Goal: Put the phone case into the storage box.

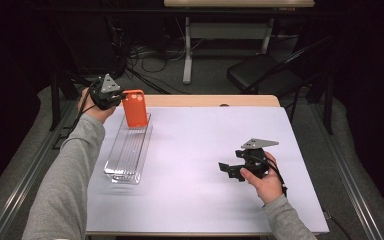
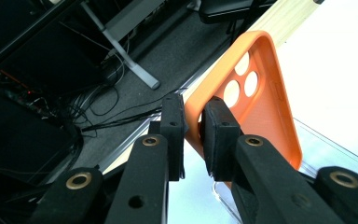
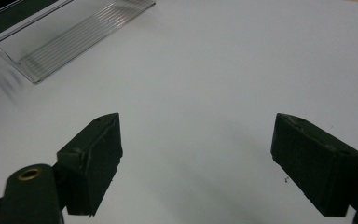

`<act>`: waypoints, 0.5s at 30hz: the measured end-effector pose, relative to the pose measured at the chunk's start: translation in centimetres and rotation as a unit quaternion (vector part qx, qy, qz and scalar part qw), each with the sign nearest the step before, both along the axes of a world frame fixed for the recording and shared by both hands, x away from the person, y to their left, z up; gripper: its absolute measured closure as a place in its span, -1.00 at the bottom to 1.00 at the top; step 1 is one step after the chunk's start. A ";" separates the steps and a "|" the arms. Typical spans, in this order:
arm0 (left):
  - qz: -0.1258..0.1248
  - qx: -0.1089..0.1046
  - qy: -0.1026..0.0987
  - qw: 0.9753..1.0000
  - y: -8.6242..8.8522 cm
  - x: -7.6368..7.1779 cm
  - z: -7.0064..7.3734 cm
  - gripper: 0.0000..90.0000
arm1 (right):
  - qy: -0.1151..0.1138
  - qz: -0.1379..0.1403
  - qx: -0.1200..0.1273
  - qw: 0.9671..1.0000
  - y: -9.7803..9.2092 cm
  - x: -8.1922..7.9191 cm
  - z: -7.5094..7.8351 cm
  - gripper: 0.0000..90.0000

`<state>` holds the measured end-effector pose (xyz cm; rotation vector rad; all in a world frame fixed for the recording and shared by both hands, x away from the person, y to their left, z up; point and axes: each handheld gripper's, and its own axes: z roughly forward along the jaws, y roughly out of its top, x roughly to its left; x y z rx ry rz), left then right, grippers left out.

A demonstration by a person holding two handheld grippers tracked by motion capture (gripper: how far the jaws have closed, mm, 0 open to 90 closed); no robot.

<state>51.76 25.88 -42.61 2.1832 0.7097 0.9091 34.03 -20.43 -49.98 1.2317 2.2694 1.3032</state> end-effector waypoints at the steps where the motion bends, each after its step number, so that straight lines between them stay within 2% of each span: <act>1: -0.001 -0.001 -0.001 1.000 0.0 0.0 -0.1 0.78 | 0.000 0.000 -0.001 1.000 0.0 0.0 0.0 -0.64; 15: -0.008 0.018 -0.014 1.000 -0.5 0.4 -0.9 0.78 | 0.001 -0.010 0.001 1.000 -0.1 0.0 -0.1 -0.68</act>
